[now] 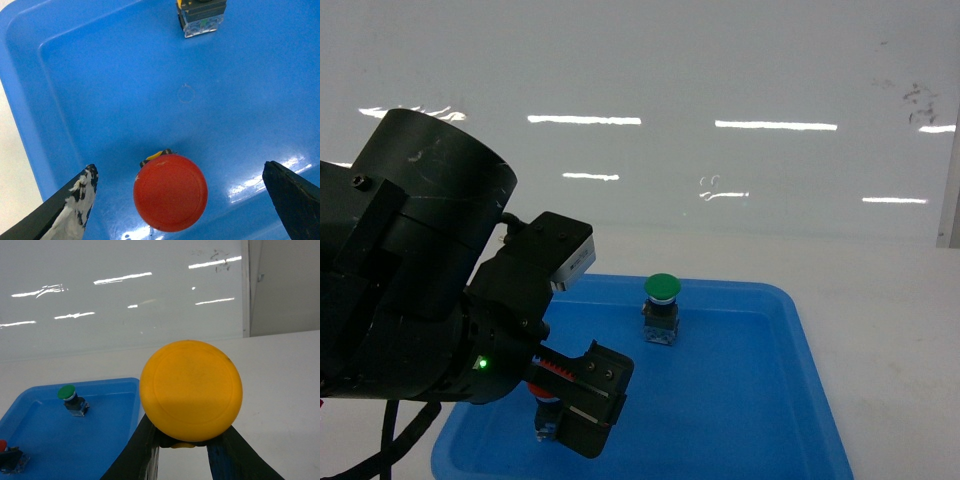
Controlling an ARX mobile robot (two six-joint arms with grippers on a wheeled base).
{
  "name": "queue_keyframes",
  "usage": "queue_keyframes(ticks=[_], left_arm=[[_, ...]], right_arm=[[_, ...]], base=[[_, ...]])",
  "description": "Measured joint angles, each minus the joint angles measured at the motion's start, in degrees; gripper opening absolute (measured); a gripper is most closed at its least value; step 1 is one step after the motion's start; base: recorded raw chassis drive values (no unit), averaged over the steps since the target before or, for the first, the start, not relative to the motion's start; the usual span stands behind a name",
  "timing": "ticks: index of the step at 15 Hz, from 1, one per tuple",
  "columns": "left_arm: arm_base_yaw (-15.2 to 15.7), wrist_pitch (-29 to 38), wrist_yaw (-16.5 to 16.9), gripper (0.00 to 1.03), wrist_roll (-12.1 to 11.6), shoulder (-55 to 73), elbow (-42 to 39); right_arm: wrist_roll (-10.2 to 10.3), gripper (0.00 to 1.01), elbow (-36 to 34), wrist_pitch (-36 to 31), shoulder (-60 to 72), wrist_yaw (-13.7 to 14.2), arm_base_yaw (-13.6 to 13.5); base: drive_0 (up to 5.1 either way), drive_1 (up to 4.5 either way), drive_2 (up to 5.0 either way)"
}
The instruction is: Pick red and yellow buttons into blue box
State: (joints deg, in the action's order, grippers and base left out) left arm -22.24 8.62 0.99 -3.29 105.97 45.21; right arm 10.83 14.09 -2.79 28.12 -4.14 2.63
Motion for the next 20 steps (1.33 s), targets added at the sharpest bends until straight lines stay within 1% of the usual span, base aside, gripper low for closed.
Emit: queue_keyframes(ticks=[3,4,5,6,7,10,12,13,16,17,20], left_arm=[[0.17,-0.52,-0.31,0.98,0.37,1.18,0.31],[1.99,-0.98,-2.08,0.98,0.37,3.85,0.42],[2.36,-0.37,-2.27,0.98,0.85,4.76,0.79],[2.36,-0.63,-2.49,0.98,1.84,6.08,1.14],[2.95,-0.55,-2.29,0.98,2.05,7.72,2.71],[3.30,-1.46,-2.25,0.98,2.91,9.51,4.50],[3.28,-3.19,-2.47,0.98,2.91,10.34,5.49],[3.19,-3.06,-3.23,0.98,2.89,10.45,5.49],[3.15,-3.06,-3.41,0.97,2.86,10.45,5.49],[3.15,-3.06,-3.39,0.94,2.84,10.45,5.49],[3.15,-3.06,-3.39,0.62,2.86,10.45,5.49]], right_arm=[[0.00,0.20,0.00,0.00,0.00,0.00,0.00],[0.00,0.20,0.00,0.00,0.00,0.00,0.00],[0.00,0.20,0.00,-0.02,0.00,0.00,0.00],[0.00,0.20,0.00,0.00,0.00,0.00,0.00],[0.00,0.20,0.00,0.00,0.00,0.00,0.00],[0.00,0.20,0.00,0.00,0.00,0.02,0.00],[0.00,0.20,0.00,0.00,0.00,0.02,0.00],[0.00,0.20,0.00,0.00,0.00,0.00,0.00],[0.00,0.20,0.00,0.00,0.00,0.00,0.00],[0.00,0.20,0.00,0.00,0.00,0.00,0.00],[0.00,0.20,0.00,-0.02,0.00,0.00,0.00]], base=[[0.0,0.00,0.0],[0.0,0.00,0.0],[0.0,0.00,0.0],[0.0,0.00,0.0],[0.0,0.00,0.0],[0.0,0.00,0.0],[0.0,0.00,0.0],[0.0,0.00,0.0],[0.0,0.00,0.0],[0.0,0.00,0.0],[0.0,0.00,0.0]])
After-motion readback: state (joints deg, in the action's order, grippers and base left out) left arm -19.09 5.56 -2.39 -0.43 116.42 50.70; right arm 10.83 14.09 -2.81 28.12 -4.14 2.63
